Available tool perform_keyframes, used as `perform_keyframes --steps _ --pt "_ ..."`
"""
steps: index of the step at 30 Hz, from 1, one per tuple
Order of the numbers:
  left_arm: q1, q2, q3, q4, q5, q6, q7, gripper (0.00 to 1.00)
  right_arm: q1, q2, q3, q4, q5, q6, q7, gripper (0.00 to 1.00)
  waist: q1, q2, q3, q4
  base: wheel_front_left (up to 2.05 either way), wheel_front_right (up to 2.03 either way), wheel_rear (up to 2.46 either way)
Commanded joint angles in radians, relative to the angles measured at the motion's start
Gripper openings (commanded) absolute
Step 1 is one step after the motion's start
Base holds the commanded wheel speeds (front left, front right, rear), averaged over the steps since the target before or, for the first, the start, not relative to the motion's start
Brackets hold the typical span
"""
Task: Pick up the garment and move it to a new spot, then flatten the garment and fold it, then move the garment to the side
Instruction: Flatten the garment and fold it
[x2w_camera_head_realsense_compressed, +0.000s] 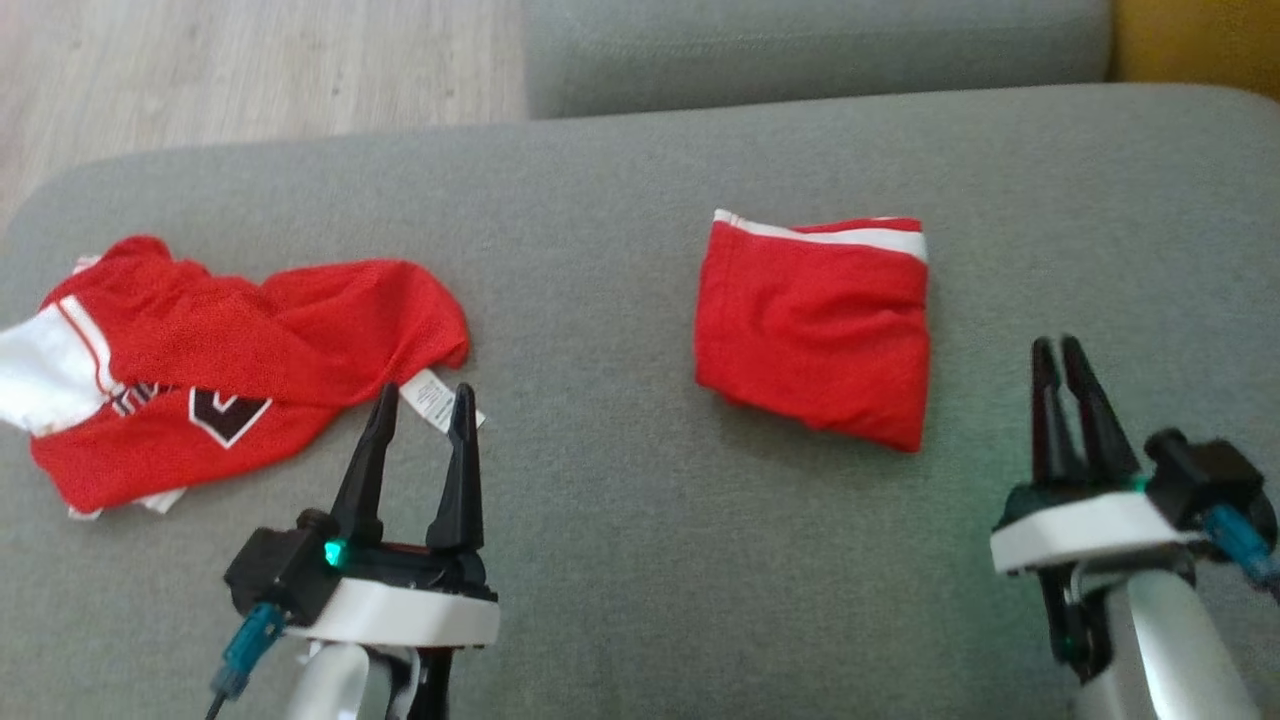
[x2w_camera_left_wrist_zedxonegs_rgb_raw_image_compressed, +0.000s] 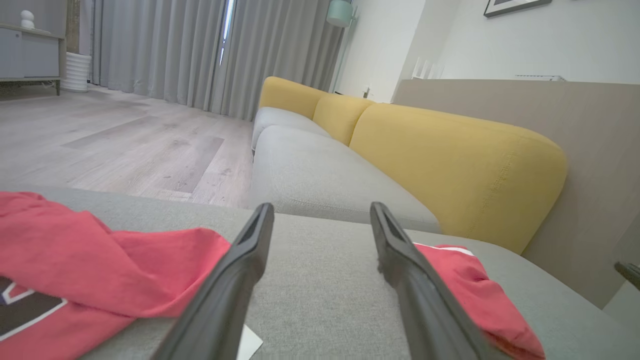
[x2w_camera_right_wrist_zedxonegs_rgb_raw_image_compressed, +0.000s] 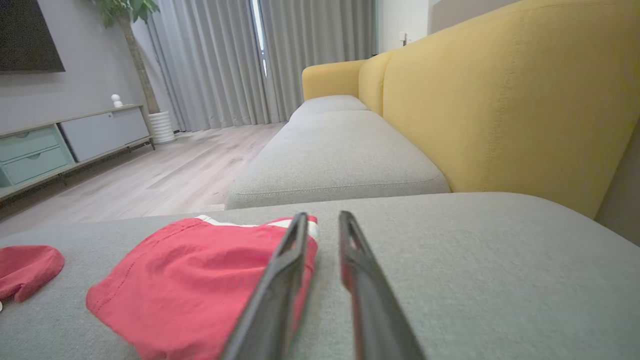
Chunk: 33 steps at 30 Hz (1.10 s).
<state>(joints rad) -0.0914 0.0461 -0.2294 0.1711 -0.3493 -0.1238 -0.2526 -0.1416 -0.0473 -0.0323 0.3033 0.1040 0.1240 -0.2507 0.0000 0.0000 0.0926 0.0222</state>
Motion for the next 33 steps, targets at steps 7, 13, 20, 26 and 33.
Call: perform_keyframes --steps 7,13,20,26,33 --pt "-0.085 0.004 -0.002 -0.027 0.003 -0.005 -0.009 1.0 -0.217 -0.003 -0.012 0.134 -0.065 0.007 -0.011 0.0 0.0 0.0 0.09 0.086 0.0 0.0 0.0" --pt "-0.109 0.004 -0.014 -0.026 -0.006 -0.006 -0.009 1.0 -0.364 -0.003 -0.081 0.377 -0.122 0.007 -0.001 0.0 0.0 0.0 0.13 0.138 0.0 0.0 0.0" --pt "-0.119 0.004 -0.019 -0.021 -0.007 -0.006 -0.009 1.0 -0.474 -0.003 -0.132 0.652 -0.181 0.007 0.038 0.0 0.0 0.0 0.137 0.159 0.0 0.0 0.0" --pt "-0.124 0.004 -0.012 -0.018 -0.012 -0.006 -0.009 1.0 -0.532 -0.003 0.014 0.649 -0.083 0.007 -0.009 0.0 0.0 0.0 0.125 0.158 0.0 0.0 0.0" --pt "-0.117 0.004 -0.018 -0.019 -0.016 -0.007 -0.009 1.0 -0.479 -0.003 0.267 0.595 0.049 0.007 -0.01 0.0 0.0 0.0 0.113 0.158 0.0 0.0 0.0"
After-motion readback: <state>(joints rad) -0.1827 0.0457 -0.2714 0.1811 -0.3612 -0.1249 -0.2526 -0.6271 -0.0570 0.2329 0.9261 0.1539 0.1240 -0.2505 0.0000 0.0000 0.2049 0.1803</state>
